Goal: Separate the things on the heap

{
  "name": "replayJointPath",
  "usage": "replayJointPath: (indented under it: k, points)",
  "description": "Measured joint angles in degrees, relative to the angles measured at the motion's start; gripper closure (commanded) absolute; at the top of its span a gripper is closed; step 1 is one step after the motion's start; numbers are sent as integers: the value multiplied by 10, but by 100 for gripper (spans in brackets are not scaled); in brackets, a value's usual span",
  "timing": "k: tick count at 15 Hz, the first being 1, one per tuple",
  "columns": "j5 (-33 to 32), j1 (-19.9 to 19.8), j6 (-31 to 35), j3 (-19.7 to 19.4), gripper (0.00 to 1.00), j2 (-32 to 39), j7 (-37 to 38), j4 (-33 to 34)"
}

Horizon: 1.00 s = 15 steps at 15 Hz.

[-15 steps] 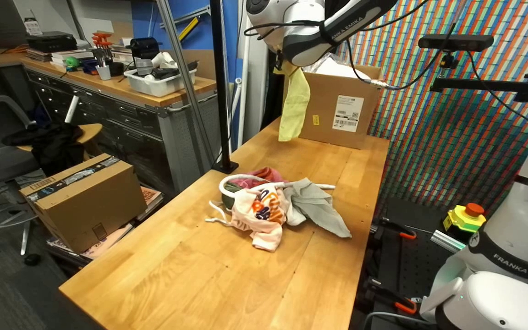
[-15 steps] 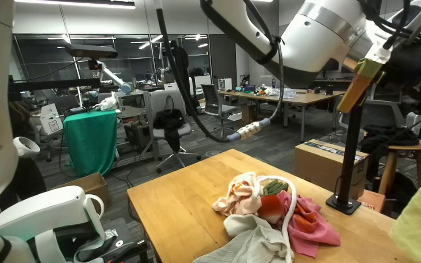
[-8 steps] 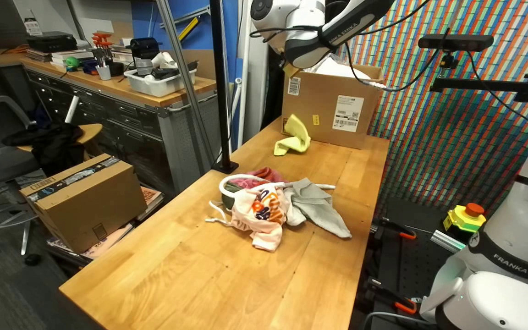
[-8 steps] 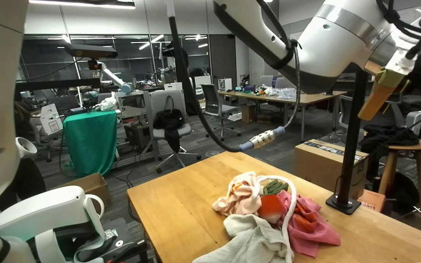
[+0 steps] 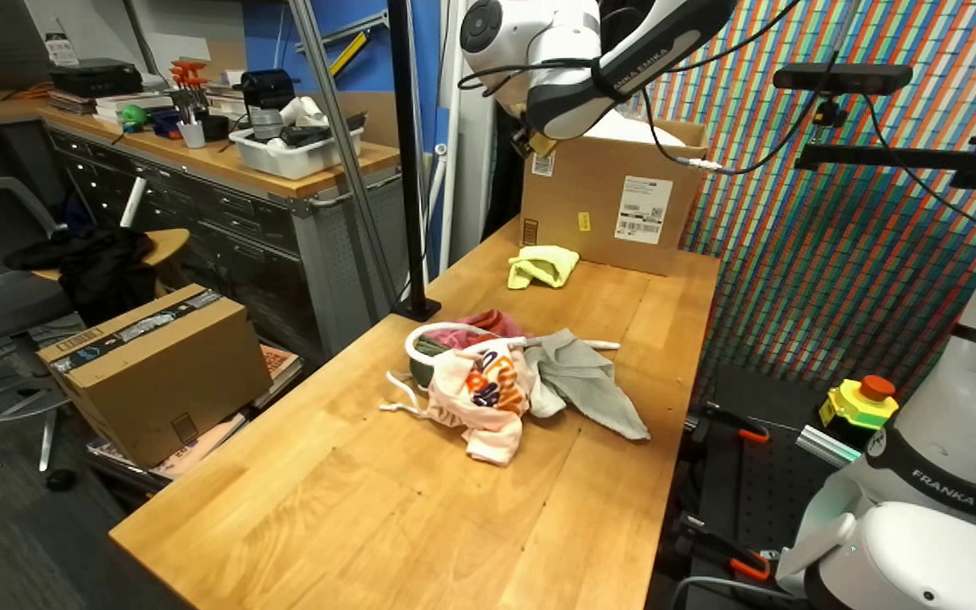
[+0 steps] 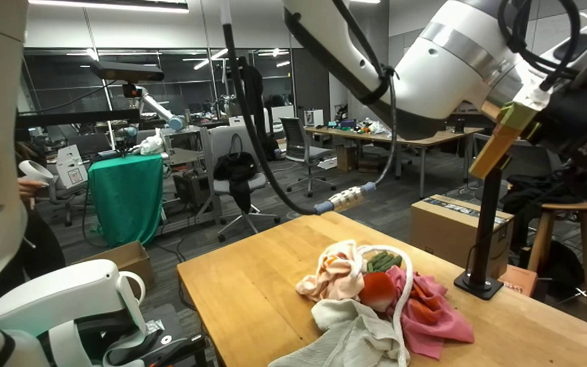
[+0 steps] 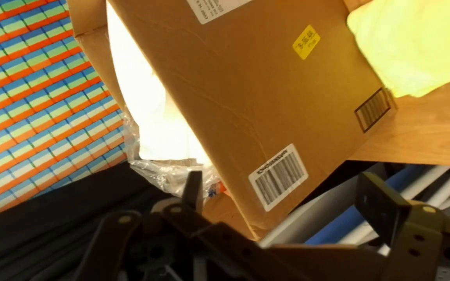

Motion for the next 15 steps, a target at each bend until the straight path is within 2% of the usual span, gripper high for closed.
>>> replayJointPath:
  k: [4,9,12,15]
  points:
    - [24,15,34,34,0,-79,-49,-120]
    - [92,48,72,73,0,-197,-126,-277]
    - [147,74,88,95,0,-248,-186,-343]
    - [220,102,96,116,0,-277,-259,-383]
